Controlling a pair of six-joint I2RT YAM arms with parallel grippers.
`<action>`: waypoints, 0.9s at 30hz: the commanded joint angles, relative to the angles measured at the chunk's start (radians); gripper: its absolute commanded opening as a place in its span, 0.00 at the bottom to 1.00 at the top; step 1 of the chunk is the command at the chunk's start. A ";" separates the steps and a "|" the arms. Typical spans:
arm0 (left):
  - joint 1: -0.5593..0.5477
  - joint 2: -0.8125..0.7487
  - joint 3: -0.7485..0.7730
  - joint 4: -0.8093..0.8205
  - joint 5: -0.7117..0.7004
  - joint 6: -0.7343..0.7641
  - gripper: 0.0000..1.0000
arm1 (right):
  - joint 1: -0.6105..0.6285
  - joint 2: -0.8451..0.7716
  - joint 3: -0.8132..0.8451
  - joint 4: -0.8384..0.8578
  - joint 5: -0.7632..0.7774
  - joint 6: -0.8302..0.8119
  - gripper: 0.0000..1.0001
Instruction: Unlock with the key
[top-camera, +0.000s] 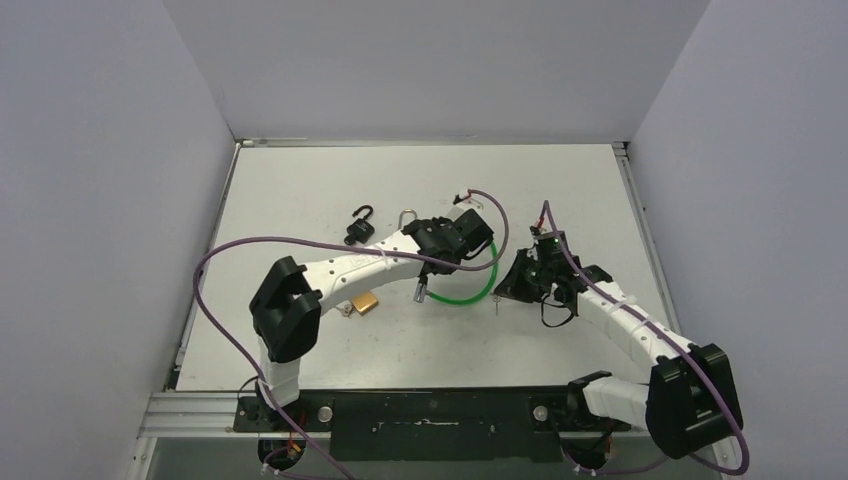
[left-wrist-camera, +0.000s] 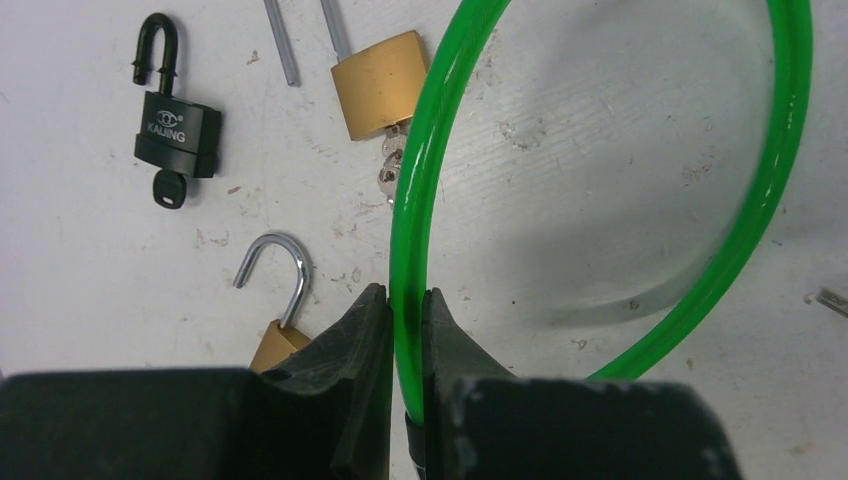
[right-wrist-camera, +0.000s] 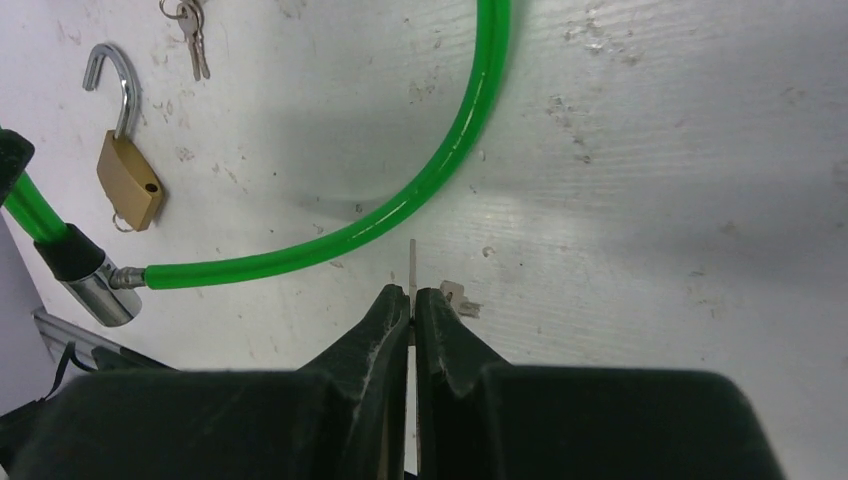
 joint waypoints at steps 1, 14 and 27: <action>0.036 -0.101 -0.021 0.088 0.151 -0.056 0.00 | 0.000 0.060 -0.001 0.131 -0.116 -0.022 0.00; 0.201 -0.282 -0.246 0.355 0.548 -0.228 0.00 | 0.011 0.177 -0.007 0.225 -0.124 -0.017 0.00; 0.326 -0.432 -0.580 0.936 0.914 -0.574 0.00 | 0.013 0.162 -0.112 0.411 -0.192 0.040 0.00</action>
